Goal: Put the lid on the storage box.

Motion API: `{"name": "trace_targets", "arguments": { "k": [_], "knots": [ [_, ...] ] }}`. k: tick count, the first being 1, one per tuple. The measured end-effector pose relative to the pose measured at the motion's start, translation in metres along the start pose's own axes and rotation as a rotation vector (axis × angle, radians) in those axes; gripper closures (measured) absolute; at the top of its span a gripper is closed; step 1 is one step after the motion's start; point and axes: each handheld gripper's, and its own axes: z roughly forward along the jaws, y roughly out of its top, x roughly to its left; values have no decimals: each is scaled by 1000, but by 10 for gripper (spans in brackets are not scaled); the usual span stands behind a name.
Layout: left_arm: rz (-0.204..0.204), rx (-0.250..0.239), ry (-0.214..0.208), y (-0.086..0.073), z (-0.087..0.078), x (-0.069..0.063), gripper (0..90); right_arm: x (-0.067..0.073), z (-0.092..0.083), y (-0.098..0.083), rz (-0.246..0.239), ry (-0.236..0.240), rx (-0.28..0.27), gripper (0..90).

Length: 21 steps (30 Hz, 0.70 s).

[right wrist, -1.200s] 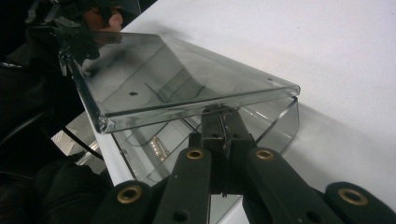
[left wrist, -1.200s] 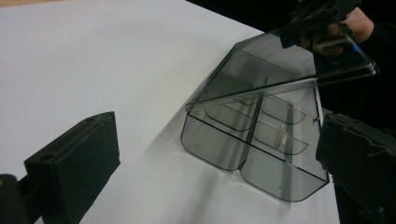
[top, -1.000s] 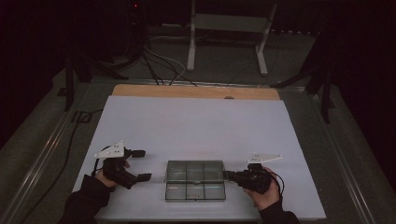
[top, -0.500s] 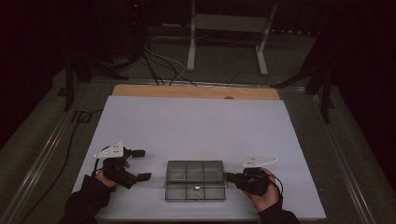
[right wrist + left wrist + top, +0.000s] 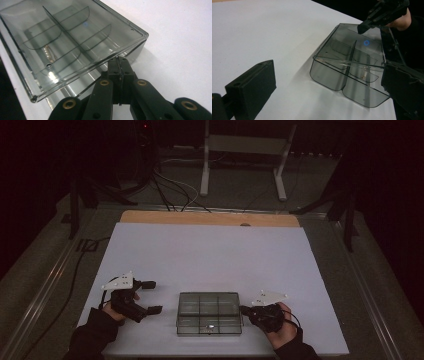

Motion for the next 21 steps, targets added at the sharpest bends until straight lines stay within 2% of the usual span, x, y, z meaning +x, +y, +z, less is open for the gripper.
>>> {"name": "trace_targets", "arguments": {
  "k": [6,10,15,21],
  "knots": [
    [0,-1,-5,0,0,0,14,-1,1,-1,-6,-24,14,900],
    [1,-2,-5,0,0,0,14,-3,-2,1,8,-16,-8,900],
    [2,-3,-9,0,1,-1,14,-6,-5,3,31,30,-40,895],
    [4,-12,-11,2,1,-1,14,-13,-7,6,63,101,-68,798]
  ]
}}
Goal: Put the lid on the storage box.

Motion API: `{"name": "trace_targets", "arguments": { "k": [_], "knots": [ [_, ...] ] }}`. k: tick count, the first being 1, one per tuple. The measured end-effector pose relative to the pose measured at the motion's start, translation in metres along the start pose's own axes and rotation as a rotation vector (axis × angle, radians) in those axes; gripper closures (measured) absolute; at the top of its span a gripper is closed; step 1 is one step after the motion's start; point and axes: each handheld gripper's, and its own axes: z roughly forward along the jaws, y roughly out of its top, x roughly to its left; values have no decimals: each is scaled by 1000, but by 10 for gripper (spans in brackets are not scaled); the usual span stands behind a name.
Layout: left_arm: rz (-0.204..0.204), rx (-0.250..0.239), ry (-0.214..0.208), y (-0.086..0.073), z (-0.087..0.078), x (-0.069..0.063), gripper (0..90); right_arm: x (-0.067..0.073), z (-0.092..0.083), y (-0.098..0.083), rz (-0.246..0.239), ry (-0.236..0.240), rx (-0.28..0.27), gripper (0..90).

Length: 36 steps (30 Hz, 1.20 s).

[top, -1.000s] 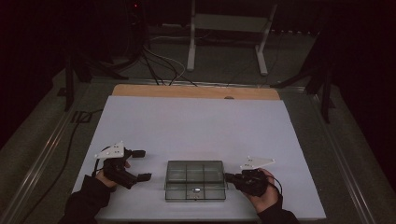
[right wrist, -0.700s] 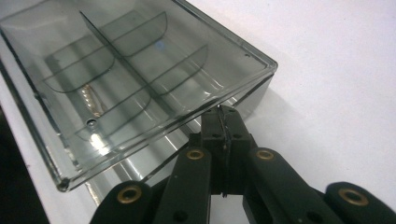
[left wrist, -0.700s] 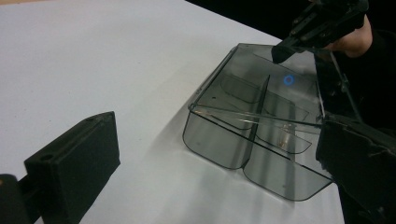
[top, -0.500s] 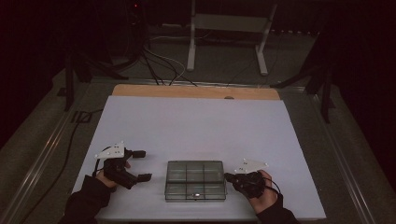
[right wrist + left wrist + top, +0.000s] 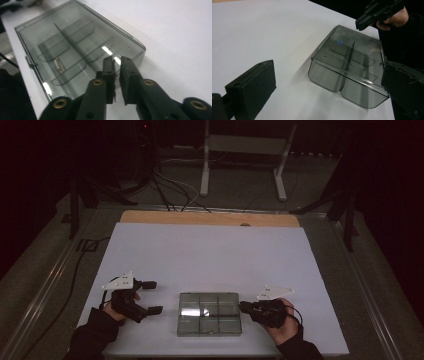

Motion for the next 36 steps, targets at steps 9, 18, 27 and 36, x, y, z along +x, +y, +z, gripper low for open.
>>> {"name": "trace_targets", "arguments": {
  "k": [9,18,27,36],
  "knots": [
    [2,1,2,3,3,1,14,-8,-1,4,18,57,-62,506],
    [5,1,-4,4,5,1,14,-15,-7,3,10,115,-103,162],
    [6,0,4,1,1,-1,14,-21,-13,3,13,139,-108,0],
    [6,0,2,0,0,-1,14,-31,-20,-11,47,84,-116,0]
  ]
}}
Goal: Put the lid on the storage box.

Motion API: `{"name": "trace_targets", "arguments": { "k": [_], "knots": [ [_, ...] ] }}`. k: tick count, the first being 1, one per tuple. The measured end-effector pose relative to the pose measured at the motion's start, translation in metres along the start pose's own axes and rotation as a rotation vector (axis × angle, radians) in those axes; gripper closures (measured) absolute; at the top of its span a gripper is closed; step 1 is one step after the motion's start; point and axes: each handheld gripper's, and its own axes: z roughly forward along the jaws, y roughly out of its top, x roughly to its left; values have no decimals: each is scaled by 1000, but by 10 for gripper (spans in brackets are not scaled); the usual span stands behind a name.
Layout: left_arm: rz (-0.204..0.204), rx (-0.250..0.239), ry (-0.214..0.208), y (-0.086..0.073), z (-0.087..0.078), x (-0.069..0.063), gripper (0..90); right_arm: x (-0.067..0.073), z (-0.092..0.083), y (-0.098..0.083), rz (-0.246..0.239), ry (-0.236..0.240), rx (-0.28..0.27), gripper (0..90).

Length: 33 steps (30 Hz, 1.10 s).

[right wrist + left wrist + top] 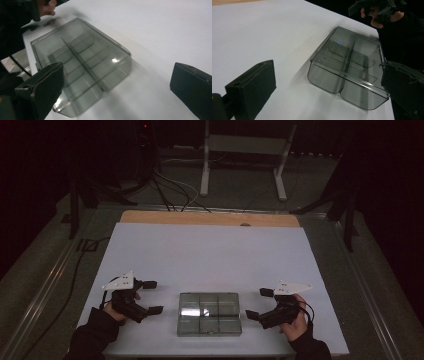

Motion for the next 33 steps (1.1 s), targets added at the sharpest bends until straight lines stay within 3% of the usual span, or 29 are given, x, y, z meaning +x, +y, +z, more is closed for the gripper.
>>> {"name": "trace_targets", "arguments": {
  "k": [18,25,33],
  "knots": [
    [5,0,-1,-1,-1,-1,14,-23,-35,-40,86,-77,-19,0],
    [3,3,-3,-1,0,-1,14,-32,-42,-50,113,-160,-40,0],
    [0,9,-6,-2,1,0,14,-34,-39,-47,115,-131,-58,0]
  ]
}}
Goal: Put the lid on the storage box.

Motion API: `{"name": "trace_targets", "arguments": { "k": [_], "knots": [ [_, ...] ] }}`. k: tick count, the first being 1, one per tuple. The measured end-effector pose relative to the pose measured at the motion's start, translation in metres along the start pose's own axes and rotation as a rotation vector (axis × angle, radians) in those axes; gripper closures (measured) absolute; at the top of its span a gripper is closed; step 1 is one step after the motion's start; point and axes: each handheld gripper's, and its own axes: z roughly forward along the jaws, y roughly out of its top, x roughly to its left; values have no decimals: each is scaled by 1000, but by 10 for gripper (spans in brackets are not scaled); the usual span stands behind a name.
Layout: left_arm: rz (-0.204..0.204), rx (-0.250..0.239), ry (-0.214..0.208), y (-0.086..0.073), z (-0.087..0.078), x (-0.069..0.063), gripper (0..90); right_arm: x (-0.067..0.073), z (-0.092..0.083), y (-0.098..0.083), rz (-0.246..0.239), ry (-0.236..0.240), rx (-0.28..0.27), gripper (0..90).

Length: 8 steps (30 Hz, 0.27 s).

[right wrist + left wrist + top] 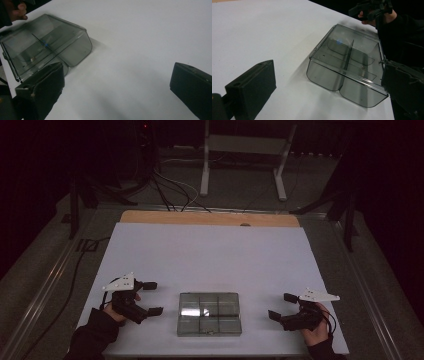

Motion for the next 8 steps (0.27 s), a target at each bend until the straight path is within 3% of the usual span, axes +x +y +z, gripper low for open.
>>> {"name": "trace_targets", "arguments": {
  "k": [8],
  "knots": [
    [5,3,-3,0,0,0,14,1,0,1,-9,5,-3,0]
  ]
}}
